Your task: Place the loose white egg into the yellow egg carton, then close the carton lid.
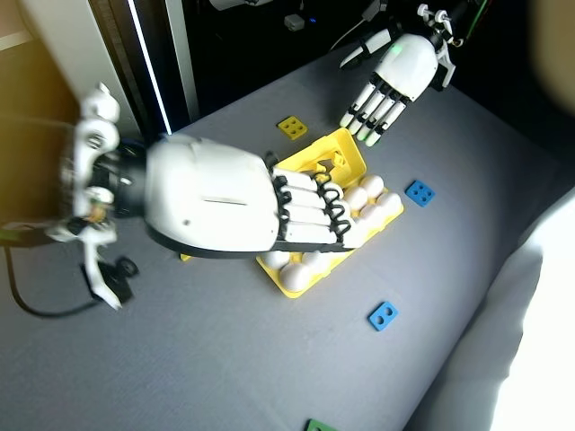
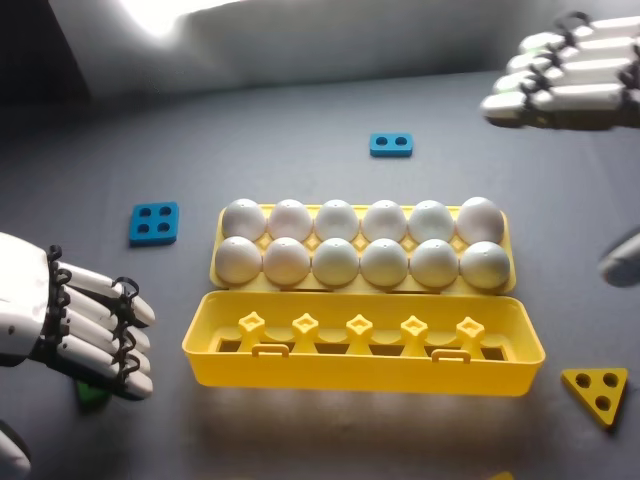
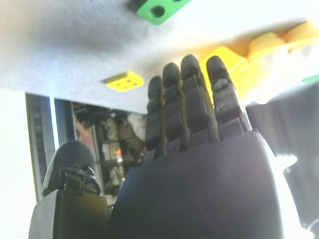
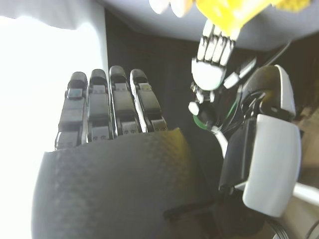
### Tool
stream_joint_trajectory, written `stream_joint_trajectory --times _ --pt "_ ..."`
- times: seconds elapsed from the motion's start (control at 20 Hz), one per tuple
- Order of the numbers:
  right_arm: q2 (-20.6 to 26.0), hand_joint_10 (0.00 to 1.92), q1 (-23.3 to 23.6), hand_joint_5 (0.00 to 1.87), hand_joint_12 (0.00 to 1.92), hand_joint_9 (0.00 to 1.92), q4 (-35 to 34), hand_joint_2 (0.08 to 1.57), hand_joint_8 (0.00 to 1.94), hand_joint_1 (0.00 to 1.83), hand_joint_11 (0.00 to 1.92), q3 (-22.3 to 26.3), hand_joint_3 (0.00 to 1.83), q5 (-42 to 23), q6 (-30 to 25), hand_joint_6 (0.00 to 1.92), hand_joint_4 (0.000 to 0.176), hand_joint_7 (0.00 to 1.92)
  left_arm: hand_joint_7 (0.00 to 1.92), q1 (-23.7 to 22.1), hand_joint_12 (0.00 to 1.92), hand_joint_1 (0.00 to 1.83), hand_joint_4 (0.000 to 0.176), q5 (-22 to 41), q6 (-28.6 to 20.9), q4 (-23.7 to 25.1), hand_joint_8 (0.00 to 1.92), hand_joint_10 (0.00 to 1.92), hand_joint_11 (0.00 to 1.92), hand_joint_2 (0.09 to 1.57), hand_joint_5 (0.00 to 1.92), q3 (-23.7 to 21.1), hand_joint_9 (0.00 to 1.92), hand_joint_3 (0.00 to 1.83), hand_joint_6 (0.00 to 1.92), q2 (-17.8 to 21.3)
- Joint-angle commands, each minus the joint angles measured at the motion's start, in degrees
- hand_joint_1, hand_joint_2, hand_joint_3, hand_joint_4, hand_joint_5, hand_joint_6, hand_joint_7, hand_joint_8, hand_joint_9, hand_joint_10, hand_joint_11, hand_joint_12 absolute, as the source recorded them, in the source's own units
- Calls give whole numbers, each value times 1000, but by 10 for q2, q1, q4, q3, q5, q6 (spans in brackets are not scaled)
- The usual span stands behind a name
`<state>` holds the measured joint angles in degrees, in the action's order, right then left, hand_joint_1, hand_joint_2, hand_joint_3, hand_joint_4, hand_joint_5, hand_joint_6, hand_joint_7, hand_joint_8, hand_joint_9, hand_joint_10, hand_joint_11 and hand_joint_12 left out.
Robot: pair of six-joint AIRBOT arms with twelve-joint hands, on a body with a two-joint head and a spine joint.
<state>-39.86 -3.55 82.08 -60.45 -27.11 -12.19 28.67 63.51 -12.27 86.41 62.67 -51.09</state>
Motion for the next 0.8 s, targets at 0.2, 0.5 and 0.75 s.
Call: stream_joint_trajectory --times 0.2,0.5,0.75 --pt "45 0 6 13 0 0 17 916 0 147 0 34 12 18 -84 1 0 35 301 2 334 0 0 20 5 -35 1 2 0 1200 279 -11 258 2 1 8" --pt "49 0 10 28 0 0 17 926 0 142 0 44 11 45 -100 5 0 31 298 9 328 0 0 7 12 -36 2 4 0 1196 273 -24 261 0 3 0" --pt "58 0 6 49 0 0 17 943 4 173 0 48 12 45 -100 10 0 43 302 10 319 0 0 -5 17 -37 2 0 0 1192 272 -33 265 0 4 -8"
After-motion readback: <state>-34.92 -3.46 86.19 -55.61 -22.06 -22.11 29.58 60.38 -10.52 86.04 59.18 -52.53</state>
